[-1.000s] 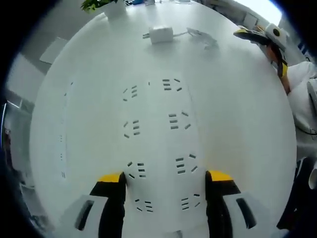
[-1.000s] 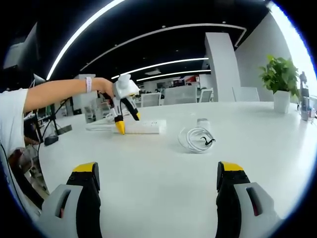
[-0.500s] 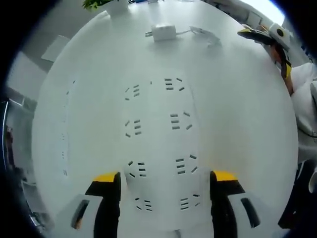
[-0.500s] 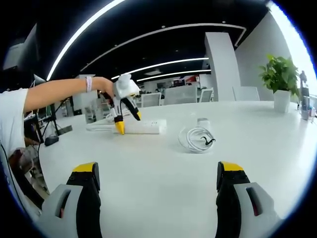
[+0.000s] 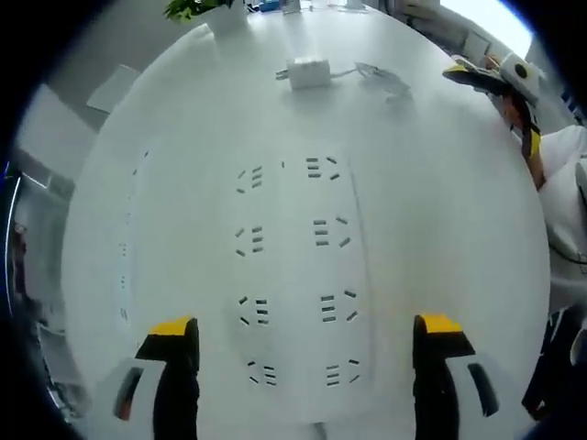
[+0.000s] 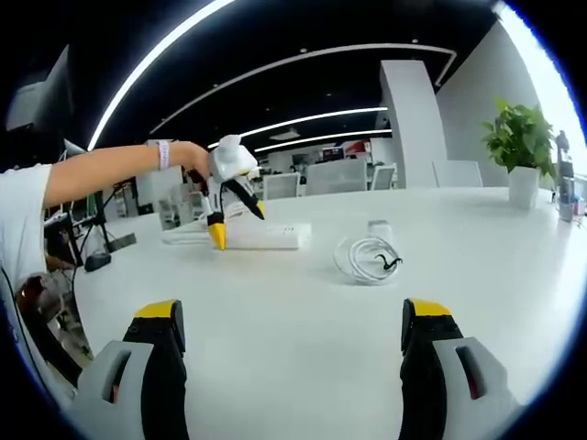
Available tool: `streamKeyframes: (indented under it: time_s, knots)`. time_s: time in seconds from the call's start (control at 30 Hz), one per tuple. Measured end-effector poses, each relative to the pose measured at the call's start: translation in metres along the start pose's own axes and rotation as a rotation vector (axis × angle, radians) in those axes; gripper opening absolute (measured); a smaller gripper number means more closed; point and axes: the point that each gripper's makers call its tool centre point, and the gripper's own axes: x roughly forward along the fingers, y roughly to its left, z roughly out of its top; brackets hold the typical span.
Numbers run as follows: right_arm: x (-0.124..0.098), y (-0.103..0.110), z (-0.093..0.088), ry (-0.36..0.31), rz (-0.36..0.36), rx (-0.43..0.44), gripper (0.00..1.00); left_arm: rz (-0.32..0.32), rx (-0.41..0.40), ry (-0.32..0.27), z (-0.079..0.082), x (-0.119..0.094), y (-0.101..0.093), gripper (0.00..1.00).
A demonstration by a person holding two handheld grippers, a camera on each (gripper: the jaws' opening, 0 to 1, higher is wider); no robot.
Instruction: Straighten the power strip on the desk, plug the charger into it
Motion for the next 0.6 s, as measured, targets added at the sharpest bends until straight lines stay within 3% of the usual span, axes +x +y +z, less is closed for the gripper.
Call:
streamKeyframes:
  time_s: [0.47, 0.6]
  knots:
    - [-0.004, 0.006, 0.004, -0.015, 0.011, 0.001, 0.98, 0.097, -0.107, -0.122, 0.005, -0.009, 0.009, 0.99]
    - [-0.004, 0.007, 0.004, -0.017, 0.018, 0.002, 0.98, 0.116, -0.142, -0.195, 0.009, -0.016, 0.009, 0.99]
